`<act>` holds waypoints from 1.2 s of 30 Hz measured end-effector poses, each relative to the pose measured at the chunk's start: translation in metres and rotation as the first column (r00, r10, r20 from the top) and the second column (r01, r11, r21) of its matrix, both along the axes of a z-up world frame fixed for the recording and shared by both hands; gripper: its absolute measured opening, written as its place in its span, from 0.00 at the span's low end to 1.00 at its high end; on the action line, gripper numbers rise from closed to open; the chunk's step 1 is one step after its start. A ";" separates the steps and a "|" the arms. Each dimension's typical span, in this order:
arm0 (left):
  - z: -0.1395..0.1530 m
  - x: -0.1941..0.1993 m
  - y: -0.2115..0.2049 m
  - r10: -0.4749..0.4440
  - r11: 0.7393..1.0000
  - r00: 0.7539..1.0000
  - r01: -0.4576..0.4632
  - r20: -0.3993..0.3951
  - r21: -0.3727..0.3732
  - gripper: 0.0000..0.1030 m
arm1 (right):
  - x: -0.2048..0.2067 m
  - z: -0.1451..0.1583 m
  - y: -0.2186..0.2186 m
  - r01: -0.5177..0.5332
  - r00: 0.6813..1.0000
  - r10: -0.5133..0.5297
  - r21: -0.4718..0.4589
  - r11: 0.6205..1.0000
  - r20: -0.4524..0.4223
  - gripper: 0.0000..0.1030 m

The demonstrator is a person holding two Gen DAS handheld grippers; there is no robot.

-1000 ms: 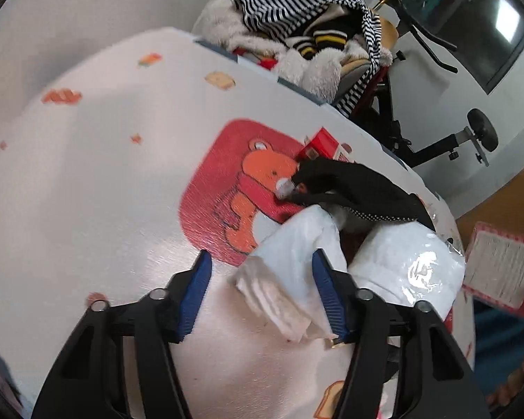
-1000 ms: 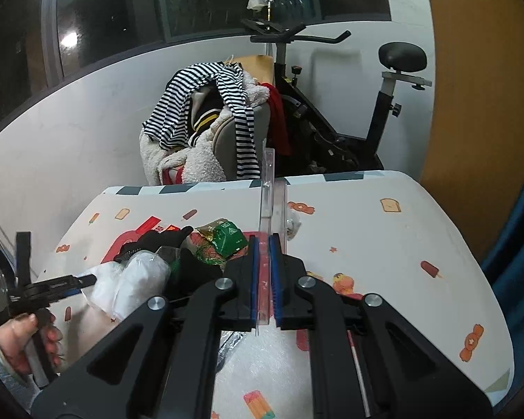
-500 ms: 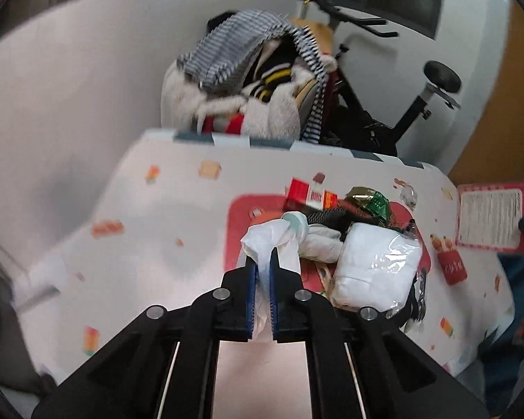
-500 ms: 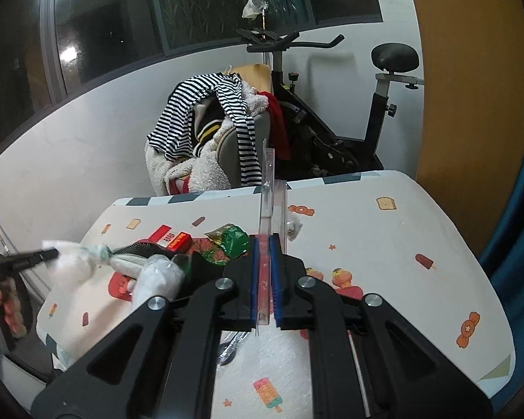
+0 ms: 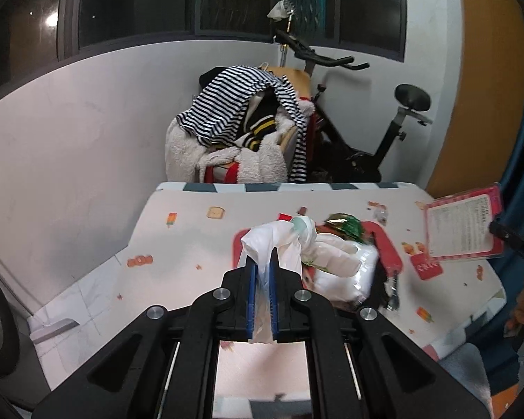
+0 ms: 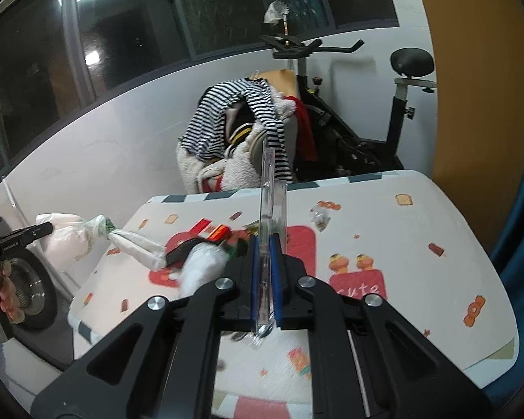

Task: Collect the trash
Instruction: 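Lower the wrapper into the brown bin and open the right tool while the left tool carries the tissue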

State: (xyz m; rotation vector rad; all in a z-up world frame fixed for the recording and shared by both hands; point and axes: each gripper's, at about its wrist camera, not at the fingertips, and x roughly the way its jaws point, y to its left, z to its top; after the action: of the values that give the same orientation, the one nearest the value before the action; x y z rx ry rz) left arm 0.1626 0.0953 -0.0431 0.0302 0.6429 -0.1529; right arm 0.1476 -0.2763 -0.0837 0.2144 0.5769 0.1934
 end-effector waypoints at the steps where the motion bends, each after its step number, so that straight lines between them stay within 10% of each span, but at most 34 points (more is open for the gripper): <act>1: -0.001 -0.011 -0.001 -0.007 1.000 1.000 0.007 -0.002 -0.011 0.07 | -0.004 0.001 0.002 -0.007 1.000 0.007 0.002 1.000 -0.004 0.10; 18: -0.030 -0.154 -0.008 -0.078 0.991 0.997 0.078 0.003 -0.108 0.07 | -0.114 -0.011 0.047 -0.233 0.962 0.237 0.049 0.971 -0.135 0.10; 36: -0.093 -0.171 0.007 -0.037 0.994 0.990 0.022 -0.135 -0.109 0.07 | -0.117 -0.133 0.087 -0.365 0.778 0.354 0.084 0.927 -0.520 0.10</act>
State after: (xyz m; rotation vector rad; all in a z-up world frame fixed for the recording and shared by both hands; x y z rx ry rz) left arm -0.0083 0.1024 -0.1362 -0.0754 0.7706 -0.2193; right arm 0.0311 -0.1894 -0.2167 0.1313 1.1750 0.5121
